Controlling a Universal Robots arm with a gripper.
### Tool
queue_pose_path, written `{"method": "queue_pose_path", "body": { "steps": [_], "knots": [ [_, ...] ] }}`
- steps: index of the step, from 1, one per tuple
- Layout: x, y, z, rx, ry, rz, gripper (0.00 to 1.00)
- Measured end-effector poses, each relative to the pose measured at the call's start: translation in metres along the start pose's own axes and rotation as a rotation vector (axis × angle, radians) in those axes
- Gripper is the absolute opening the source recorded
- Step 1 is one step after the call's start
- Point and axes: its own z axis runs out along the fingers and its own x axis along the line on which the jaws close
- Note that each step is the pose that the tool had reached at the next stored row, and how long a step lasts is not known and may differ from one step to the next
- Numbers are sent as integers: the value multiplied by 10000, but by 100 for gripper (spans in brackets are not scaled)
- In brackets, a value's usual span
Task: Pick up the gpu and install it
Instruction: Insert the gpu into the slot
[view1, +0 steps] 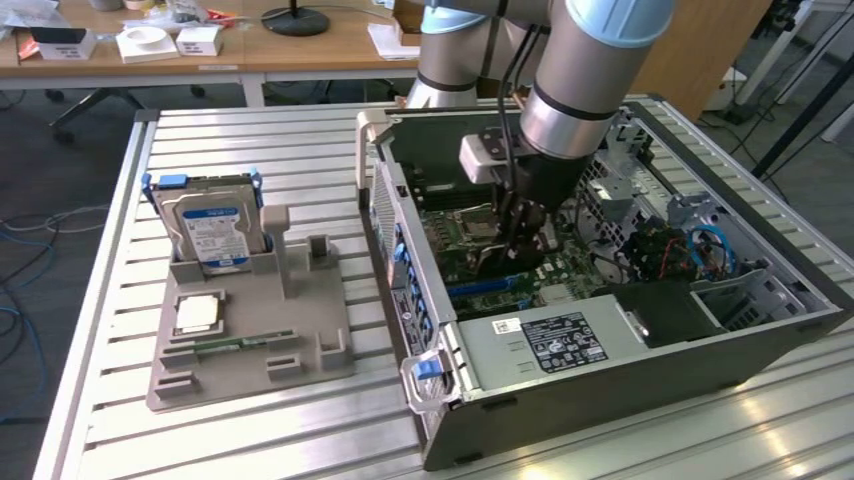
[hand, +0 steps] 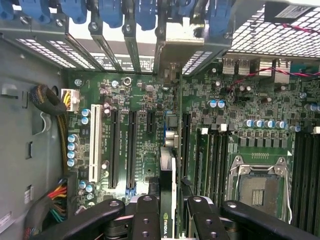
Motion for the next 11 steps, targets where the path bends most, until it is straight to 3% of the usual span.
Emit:
{"method": "queue_pose_path", "body": {
  "steps": [11],
  "knots": [
    [0,33,12,2,0,0,26]
  ]
}}
